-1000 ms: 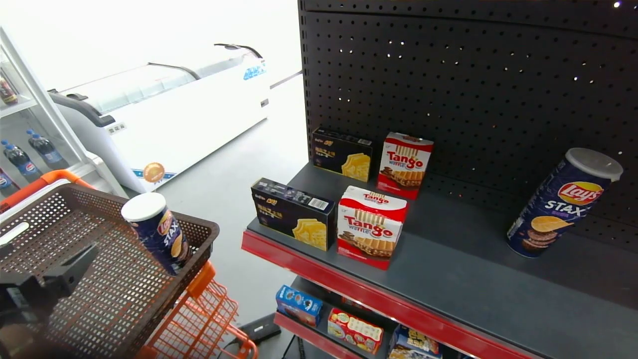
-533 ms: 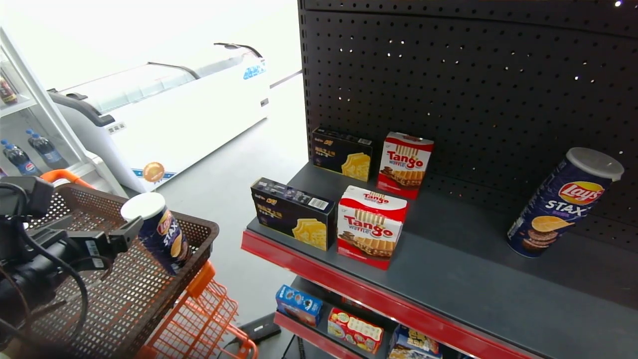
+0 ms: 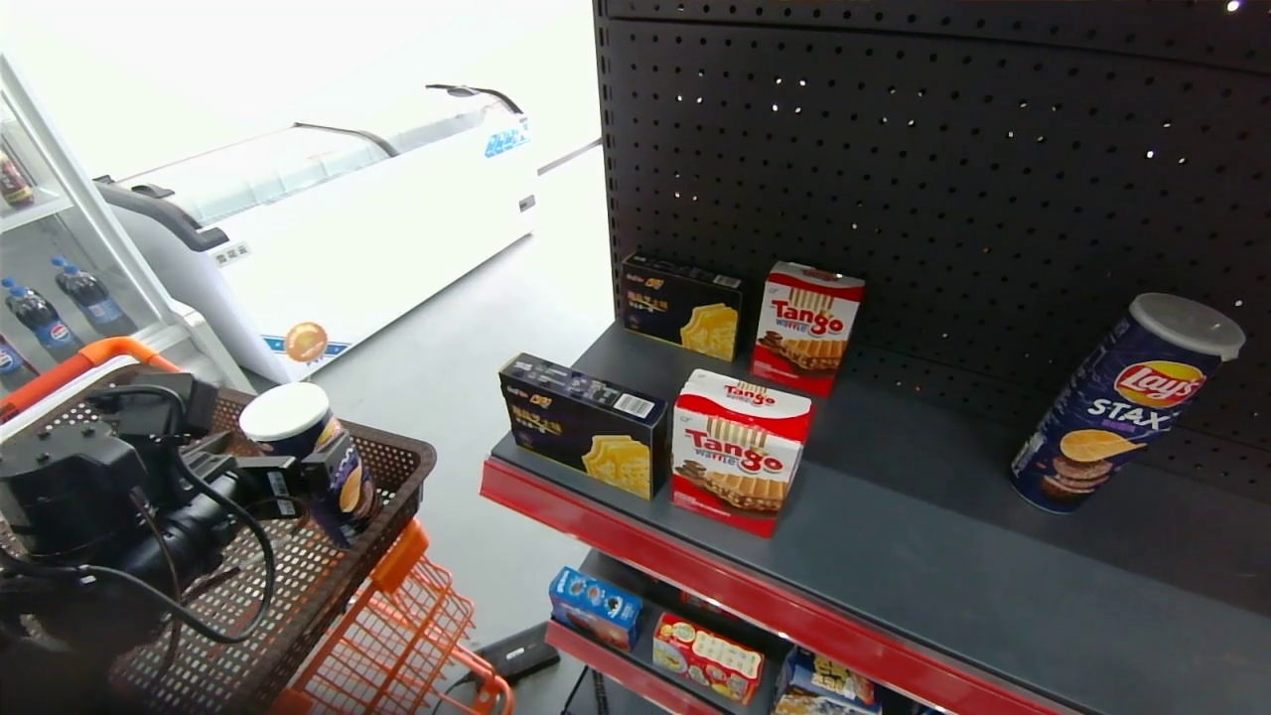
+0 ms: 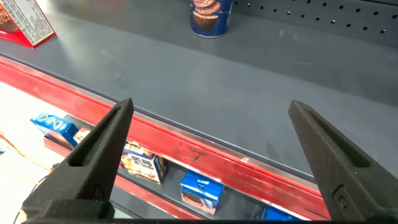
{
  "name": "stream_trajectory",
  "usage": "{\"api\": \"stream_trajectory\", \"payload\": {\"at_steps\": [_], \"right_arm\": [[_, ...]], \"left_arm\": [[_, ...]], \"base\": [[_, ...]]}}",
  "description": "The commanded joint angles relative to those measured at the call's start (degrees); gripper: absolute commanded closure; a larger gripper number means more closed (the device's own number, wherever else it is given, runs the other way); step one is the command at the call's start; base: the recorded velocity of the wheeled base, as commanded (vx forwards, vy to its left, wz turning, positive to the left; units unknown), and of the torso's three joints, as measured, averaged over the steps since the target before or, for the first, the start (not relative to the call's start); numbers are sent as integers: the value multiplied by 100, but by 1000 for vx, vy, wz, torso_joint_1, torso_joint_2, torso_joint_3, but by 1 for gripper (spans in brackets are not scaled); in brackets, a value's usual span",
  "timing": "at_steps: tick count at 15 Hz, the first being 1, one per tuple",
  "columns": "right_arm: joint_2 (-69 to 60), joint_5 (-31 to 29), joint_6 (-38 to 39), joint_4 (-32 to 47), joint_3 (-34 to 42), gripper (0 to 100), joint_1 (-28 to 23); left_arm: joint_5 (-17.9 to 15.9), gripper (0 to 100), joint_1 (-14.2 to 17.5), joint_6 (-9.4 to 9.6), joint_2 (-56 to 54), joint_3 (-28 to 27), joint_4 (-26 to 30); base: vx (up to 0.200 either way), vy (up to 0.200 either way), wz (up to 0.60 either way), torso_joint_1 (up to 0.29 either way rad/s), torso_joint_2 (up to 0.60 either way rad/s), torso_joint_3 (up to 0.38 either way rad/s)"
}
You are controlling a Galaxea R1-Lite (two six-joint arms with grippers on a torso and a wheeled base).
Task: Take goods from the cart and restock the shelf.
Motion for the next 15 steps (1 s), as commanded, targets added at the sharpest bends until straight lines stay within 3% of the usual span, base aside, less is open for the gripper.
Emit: {"api": "stream_trajectory", "payload": {"at_steps": [1, 14, 15], "right_arm": [[6, 1, 2, -1, 0, 0, 2], [6, 1, 2, -1, 0, 0, 2], [6, 1, 2, -1, 0, 0, -7]], "left_arm": [[12, 0, 26, -7, 580, -100, -98], [3, 0, 264, -86, 1863, -1251, -432], [3, 100, 264, -86, 1934, -1348, -449]], "base": [[0, 0, 0, 0, 0, 0], [0, 0, 0, 0, 0, 0], [0, 0, 0, 0, 0, 0]]}}
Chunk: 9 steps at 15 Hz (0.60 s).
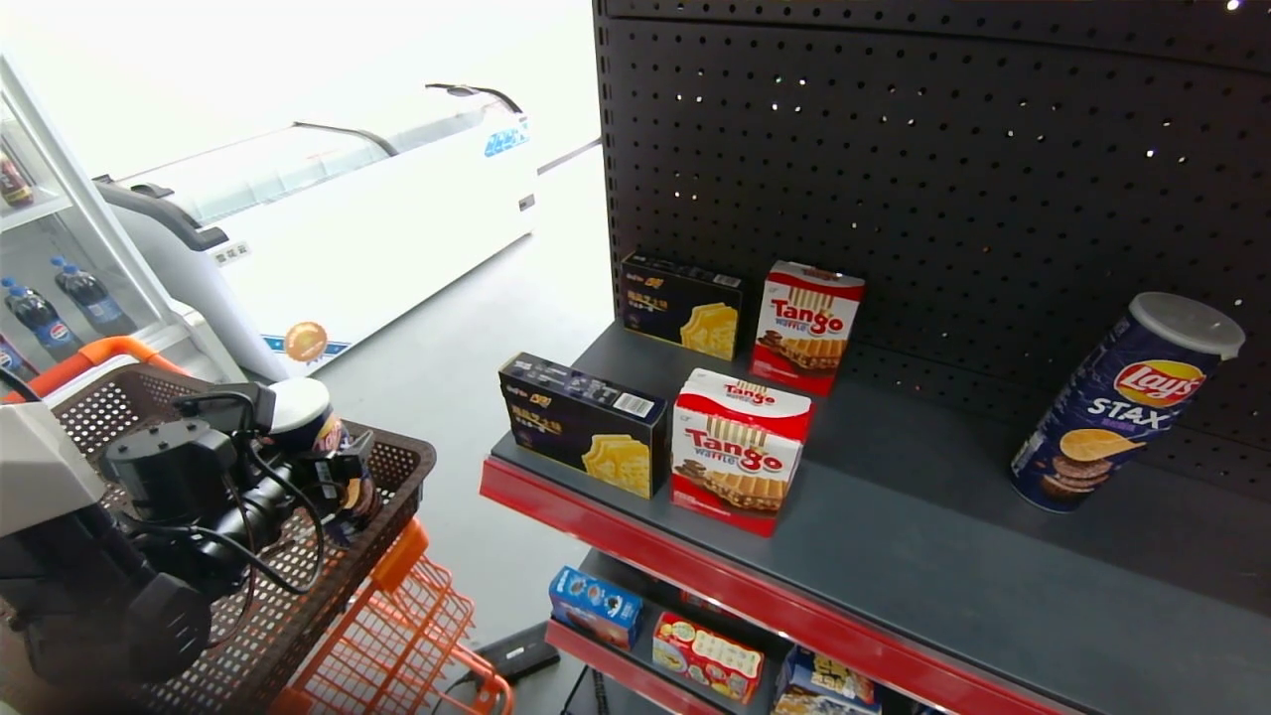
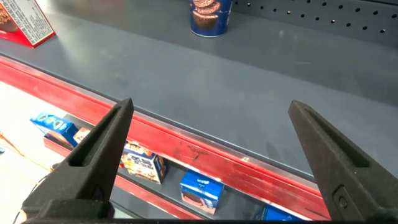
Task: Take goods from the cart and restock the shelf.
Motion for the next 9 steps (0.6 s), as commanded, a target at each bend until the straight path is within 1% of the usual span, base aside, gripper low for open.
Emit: {"api": "stream_trajectory", "payload": {"at_steps": [1, 4, 5, 6, 9], "right_arm": [[6, 1, 2, -4, 0, 0, -7], [6, 1, -7, -4, 0, 0, -7], [6, 1, 2, -4, 0, 0, 2], [6, 1, 2, -4, 0, 0, 2], [6, 1, 2, -4, 0, 0, 2]], "left_arm": [[-5, 100, -2, 9, 242, -281, -17], [-67, 100, -29, 35, 260, -422, 36], [-269, 100, -55, 62, 233, -457, 27], [-313, 100, -90, 79, 180, -466, 27], [-383, 100, -222, 79, -356, -457, 62]], "base": [[0, 0, 0, 0, 0, 0], [0, 0, 0, 0, 0, 0], [0, 0, 0, 0, 0, 0], [0, 0, 0, 0, 0, 0], [0, 0, 0, 0, 0, 0]]}}
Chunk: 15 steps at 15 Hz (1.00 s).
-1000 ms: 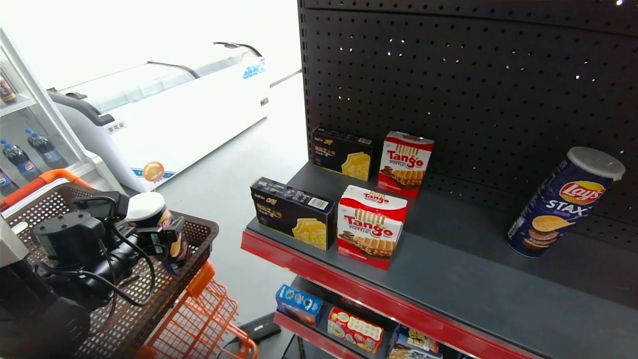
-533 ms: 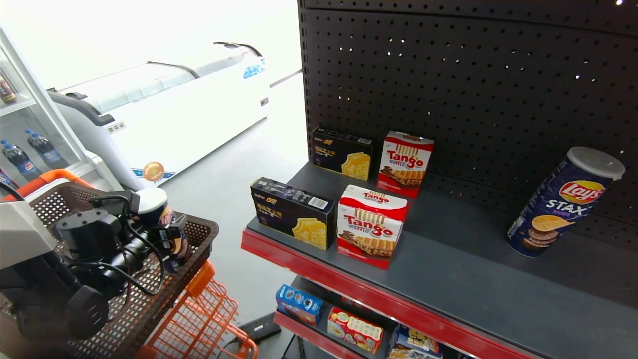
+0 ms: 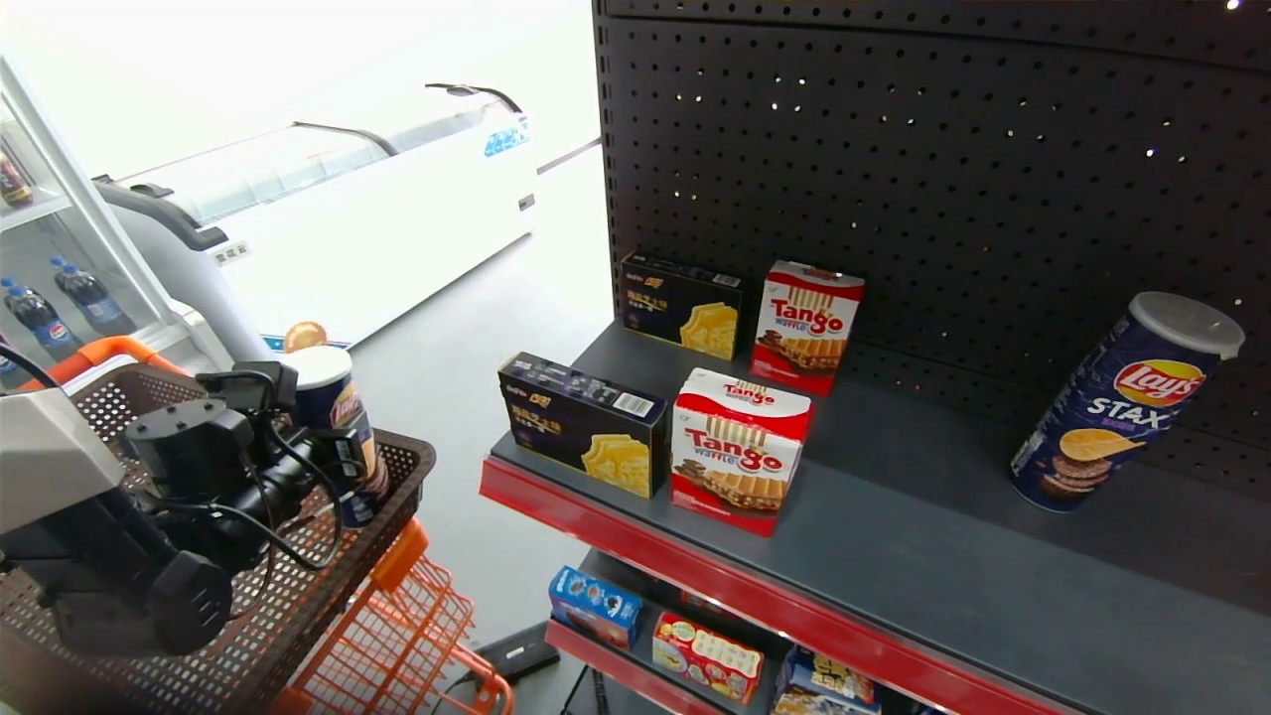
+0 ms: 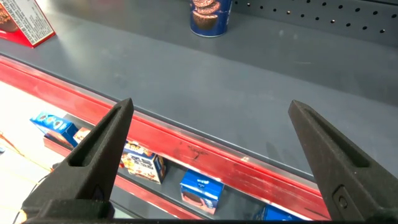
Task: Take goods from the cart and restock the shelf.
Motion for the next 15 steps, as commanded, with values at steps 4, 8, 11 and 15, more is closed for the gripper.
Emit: {"api": "stream_trajectory", "payload": {"at_steps": [4, 8, 11, 15], "right_arm": [[6, 1, 0, -1, 0, 0, -7], [6, 1, 0, -1, 0, 0, 2], [6, 1, 0, -1, 0, 0, -7], [6, 1, 0, -1, 0, 0, 2]], "left_arm": [[-252, 100, -83, 25, -1442, -552, 792], [-287, 100, -434, 34, -2602, -921, 2119], [-1430, 100, -988, 43, -2918, -1062, 2620], [-2801, 100, -1234, -10, -3094, -1001, 2638]], "base": [[0, 0, 0, 0, 0, 0], [0, 0, 0, 0, 0, 0], [0, 0, 0, 0, 0, 0], [0, 0, 0, 0, 0, 0]]}}
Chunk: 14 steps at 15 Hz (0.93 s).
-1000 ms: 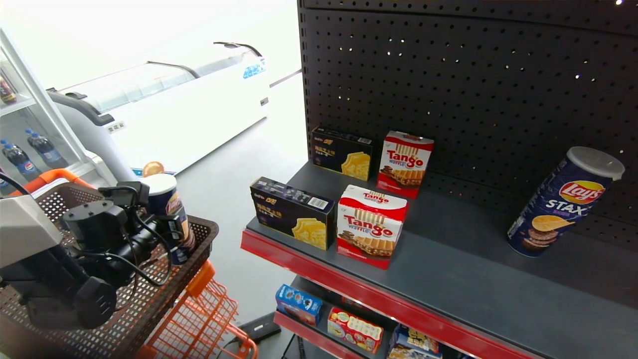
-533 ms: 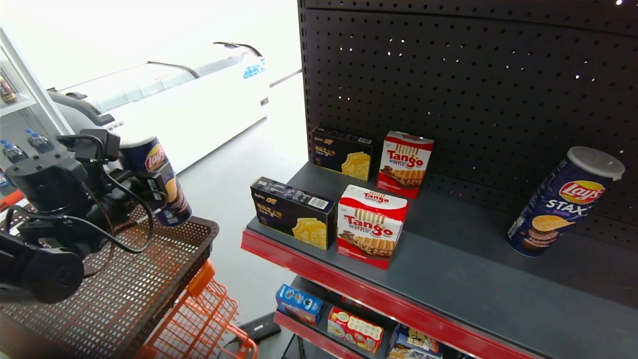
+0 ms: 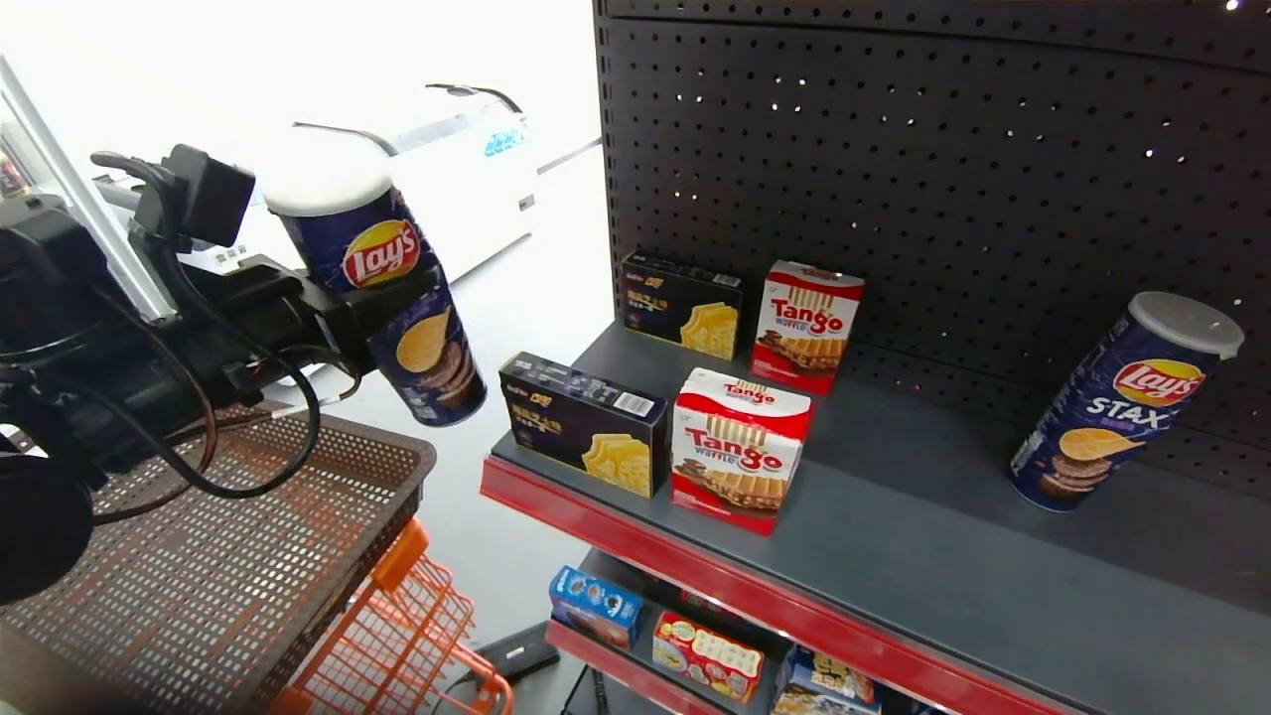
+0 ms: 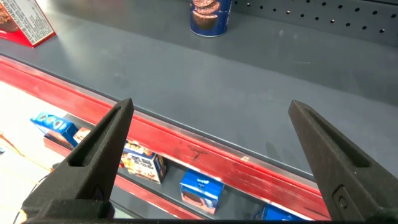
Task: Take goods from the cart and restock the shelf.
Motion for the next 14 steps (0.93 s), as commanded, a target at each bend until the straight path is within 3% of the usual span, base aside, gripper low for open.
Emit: {"api": "stream_trajectory", "payload": {"at_steps": [1, 2, 3, 4, 5, 6, 8, 10, 14], "right_arm": [[6, 1, 2, -1, 0, 0, 5], [6, 1, 2, -1, 0, 0, 5], [6, 1, 2, -1, 0, 0, 5], [6, 1, 2, -1, 0, 0, -4], [6, 1, 2, -1, 0, 0, -4], [6, 1, 2, -1, 0, 0, -4], [6, 1, 2, -1, 0, 0, -4], [6, 1, 2, -1, 0, 0, -4], [6, 1, 2, -1, 0, 0, -4]], "left_arm": [[-478, 100, -75, -3, -242, 39, 2], [-803, 100, -75, -46, -365, 83, 38], [-803, 100, -75, -46, -365, 83, 38], [-1163, 100, -101, -398, -567, 329, 152], [-1172, 100, -198, -767, -998, 355, 248], [-1190, 100, -365, -908, -1226, 373, 363], [-1181, 100, -681, -908, -1622, 390, 855], [-1199, 100, -778, -908, -1947, 425, 1242], [-1163, 100, -901, -908, -1894, 144, 1259]], "base": [[0, 0, 0, 0, 0, 0], [0, 0, 0, 0, 0, 0], [0, 0, 0, 0, 0, 0], [0, 0, 0, 0, 0, 0], [0, 0, 0, 0, 0, 0], [0, 0, 0, 0, 0, 0], [0, 0, 0, 0, 0, 0], [0, 0, 0, 0, 0, 0], [0, 0, 0, 0, 0, 0]]}}
